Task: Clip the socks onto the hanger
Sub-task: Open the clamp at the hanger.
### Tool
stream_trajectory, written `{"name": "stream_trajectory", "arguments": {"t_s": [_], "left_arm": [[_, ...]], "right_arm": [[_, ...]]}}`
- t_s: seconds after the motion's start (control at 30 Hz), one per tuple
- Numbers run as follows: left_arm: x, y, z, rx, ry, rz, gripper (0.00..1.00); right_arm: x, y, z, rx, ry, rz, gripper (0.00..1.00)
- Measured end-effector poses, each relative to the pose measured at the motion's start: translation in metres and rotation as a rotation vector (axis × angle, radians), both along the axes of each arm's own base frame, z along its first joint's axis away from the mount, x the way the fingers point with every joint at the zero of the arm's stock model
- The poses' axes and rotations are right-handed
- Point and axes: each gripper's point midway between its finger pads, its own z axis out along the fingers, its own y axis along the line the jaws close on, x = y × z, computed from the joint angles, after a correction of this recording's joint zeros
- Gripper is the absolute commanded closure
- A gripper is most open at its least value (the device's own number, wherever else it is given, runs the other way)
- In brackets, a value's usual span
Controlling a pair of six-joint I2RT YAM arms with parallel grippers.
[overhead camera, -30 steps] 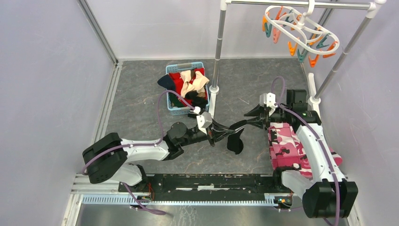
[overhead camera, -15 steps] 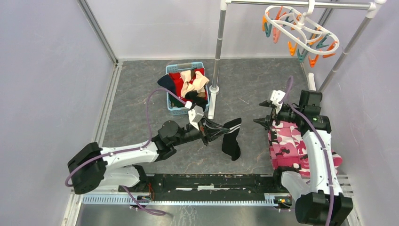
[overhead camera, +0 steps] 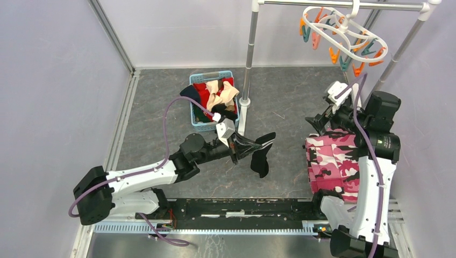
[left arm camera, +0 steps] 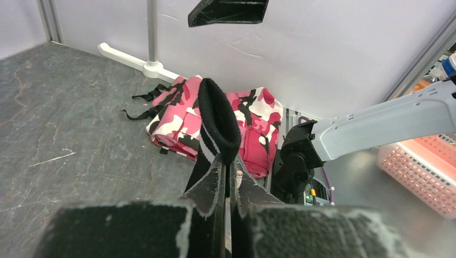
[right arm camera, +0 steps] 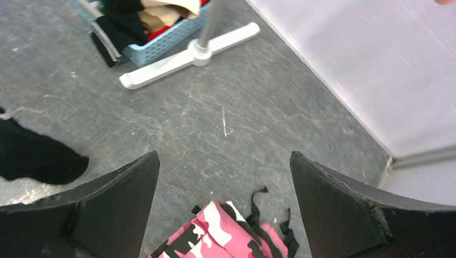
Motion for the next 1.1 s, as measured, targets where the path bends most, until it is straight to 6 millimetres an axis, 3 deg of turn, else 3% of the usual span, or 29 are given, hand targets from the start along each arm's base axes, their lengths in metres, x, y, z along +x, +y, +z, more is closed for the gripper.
{"name": "stream_trajectory", "arguments": {"t_s": [0.2,0.33,0.5,0.7,0.93,1.1], "left_arm": [[0.005,-0.008,0.001,0.012,-0.018,-0.005,0.98],[0.007,-0.018,-0.003,0.029,-0.019,-0.028,0.98],[0.012,-0.028,0.005,0.027,-0.032,-0.059,0.98],[0.019,-0.031,0.015,0.017,-0.055,-0.088,0.98],[0.022,-0.031,-0.002,0.064,-0.044,-0.126,0.98],[0.027,-0.028,-0.004,0.07,-0.044,-0.128,0.98]], "right_arm": [[0.013,-0.04,0.02,0.044,0.003,-0.238,0.04],[0.015,-0.074,0.05,0.049,-0.054,-0.399,0.06],[0.015,-0.102,0.073,0.066,-0.118,-0.512,0.15],[0.023,-0.113,0.09,0.102,-0.182,-0.495,0.17],[0.035,-0.12,0.119,0.166,-0.253,-0.454,0.2],[0.04,-0.116,0.127,0.249,-0.265,-0.431,0.21]]}}
